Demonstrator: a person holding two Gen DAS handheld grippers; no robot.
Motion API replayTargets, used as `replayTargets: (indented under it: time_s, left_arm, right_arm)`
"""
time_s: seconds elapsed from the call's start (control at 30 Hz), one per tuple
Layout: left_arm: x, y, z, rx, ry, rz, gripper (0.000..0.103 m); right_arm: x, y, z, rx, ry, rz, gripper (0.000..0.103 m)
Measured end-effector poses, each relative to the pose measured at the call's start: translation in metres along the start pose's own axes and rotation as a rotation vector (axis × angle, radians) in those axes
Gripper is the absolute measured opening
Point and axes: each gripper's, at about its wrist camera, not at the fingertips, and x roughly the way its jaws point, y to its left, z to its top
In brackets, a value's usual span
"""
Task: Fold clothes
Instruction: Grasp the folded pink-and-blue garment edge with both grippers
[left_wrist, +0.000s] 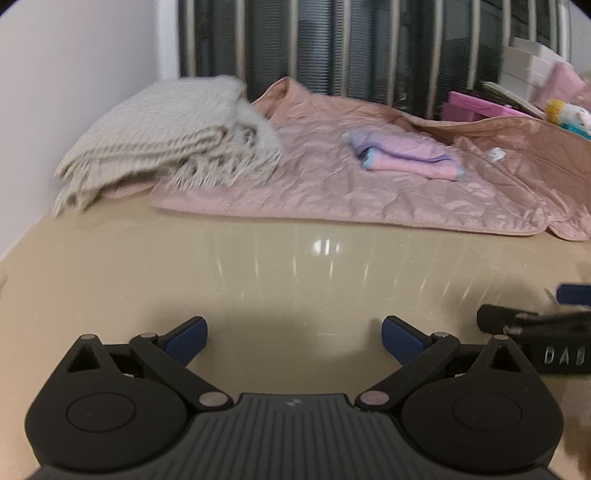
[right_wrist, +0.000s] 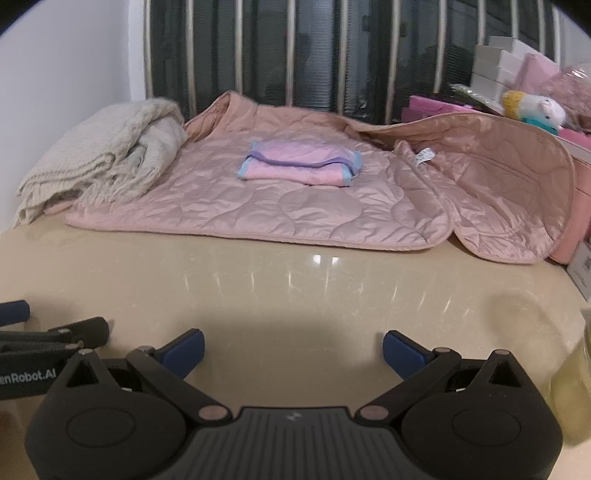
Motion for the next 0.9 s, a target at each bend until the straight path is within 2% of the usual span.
replayTargets:
  time_s: [0.1, 0.17, 0.23, 0.3, 0.33, 0.4, 0.43, 0.53, 0.6, 0.67, 0.73, 0.77, 0.8, 0.83, 0.87, 0.9]
  left_arm:
    - [-0.014, 0.01, 0.024, 0.008, -0.156, -0.037, 0.103]
    - [-0.012, 0.021, 0.053, -0.044, -0.204, -0.088, 0.103]
    - [-0.001, 0.035, 0.084, -0.139, -0.226, -0.177, 0.103]
    - [0.025, 0.049, 0.118, -0.282, -0.179, -0.281, 0.103]
    - [0.044, 0.055, 0.133, -0.35, -0.121, -0.337, 0.103]
    - [0.084, 0.061, 0.154, -0.446, -0.022, -0.411, 0.1]
    - [0.103, 0.061, 0.159, -0.484, 0.002, -0.42, 0.098]
    - [0.16, 0.058, 0.168, -0.584, 0.081, -0.439, 0.086]
    - [0.194, 0.049, 0.168, -0.603, 0.151, -0.463, 0.075]
    - [0.219, 0.039, 0.169, -0.613, 0.194, -0.469, 0.07]
    - [0.236, 0.029, 0.171, -0.62, 0.21, -0.481, 0.07]
    - [0.244, 0.025, 0.172, -0.626, 0.22, -0.49, 0.062]
    - [0.252, 0.022, 0.174, -0.635, 0.234, -0.5, 0.045]
    - [0.259, 0.018, 0.175, -0.644, 0.253, -0.513, 0.036]
    - [0.265, 0.014, 0.176, -0.653, 0.276, -0.528, 0.022]
    - [0.268, 0.011, 0.177, -0.659, 0.286, -0.535, 0.016]
  right_arm:
    - [-0.007, -0.019, 0.028, 0.074, -0.069, 0.035, 0.1]
    - [-0.007, -0.041, 0.055, 0.179, -0.115, 0.115, 0.1]
    - [0.013, -0.073, 0.088, 0.367, -0.118, 0.236, 0.1]
    - [0.045, -0.103, 0.109, 0.56, -0.082, 0.334, 0.096]
    - [0.067, -0.118, 0.118, 0.66, -0.059, 0.375, 0.088]
    - [0.103, -0.138, 0.128, 0.778, -0.019, 0.4, 0.078]
    - [0.117, -0.143, 0.131, 0.808, -0.011, 0.401, 0.073]
    - [0.156, -0.154, 0.137, 0.875, 0.015, 0.405, 0.068]
    - [0.178, -0.154, 0.139, 0.878, 0.034, 0.41, 0.063]
    - [0.195, -0.151, 0.143, 0.855, 0.054, 0.388, 0.054]
    - [0.21, -0.148, 0.151, 0.809, 0.057, 0.356, 0.048]
    - [0.215, -0.148, 0.154, 0.788, 0.052, 0.35, 0.04]
    - [0.219, -0.146, 0.156, 0.767, 0.044, 0.342, 0.035]
    - [0.223, -0.145, 0.16, 0.746, 0.037, 0.333, 0.031]
    - [0.226, -0.143, 0.162, 0.728, 0.028, 0.323, 0.031]
    - [0.228, -0.141, 0.165, 0.708, 0.017, 0.316, 0.031]
